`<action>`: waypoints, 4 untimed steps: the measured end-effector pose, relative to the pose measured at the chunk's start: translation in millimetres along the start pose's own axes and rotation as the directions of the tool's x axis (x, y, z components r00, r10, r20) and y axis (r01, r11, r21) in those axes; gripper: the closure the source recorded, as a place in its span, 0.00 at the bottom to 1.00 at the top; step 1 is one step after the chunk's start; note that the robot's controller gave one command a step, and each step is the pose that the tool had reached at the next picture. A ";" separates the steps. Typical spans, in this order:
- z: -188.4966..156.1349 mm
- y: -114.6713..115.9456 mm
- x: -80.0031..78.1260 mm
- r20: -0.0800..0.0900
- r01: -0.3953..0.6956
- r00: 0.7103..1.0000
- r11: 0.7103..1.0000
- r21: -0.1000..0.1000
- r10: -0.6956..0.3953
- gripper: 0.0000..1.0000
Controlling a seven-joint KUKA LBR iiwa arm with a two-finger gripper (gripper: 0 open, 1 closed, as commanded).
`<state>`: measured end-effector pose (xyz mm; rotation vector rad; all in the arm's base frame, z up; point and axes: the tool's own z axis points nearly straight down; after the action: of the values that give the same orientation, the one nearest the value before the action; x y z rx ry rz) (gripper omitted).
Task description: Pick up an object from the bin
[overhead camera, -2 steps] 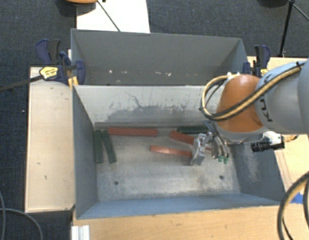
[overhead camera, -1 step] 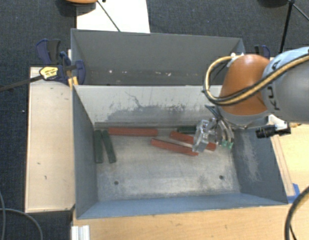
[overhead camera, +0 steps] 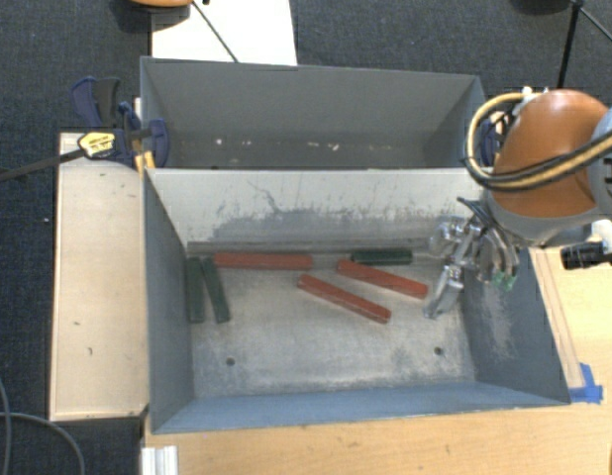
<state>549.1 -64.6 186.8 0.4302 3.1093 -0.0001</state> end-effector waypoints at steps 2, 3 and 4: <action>0.1 0.1 0.1 0.000 0.002 1.000 1.000 0.000 -0.002 0.00; 0.1 0.1 0.1 0.000 0.002 1.000 1.000 0.000 -0.002 0.00; 47.3 11.0 -3.1 0.008 0.022 1.000 1.000 -0.001 -0.022 0.00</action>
Offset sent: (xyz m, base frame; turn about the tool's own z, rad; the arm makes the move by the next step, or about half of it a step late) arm 0.0000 0.0000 0.0000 0.0000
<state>555.2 -54.8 139.5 0.3945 3.1062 -0.0004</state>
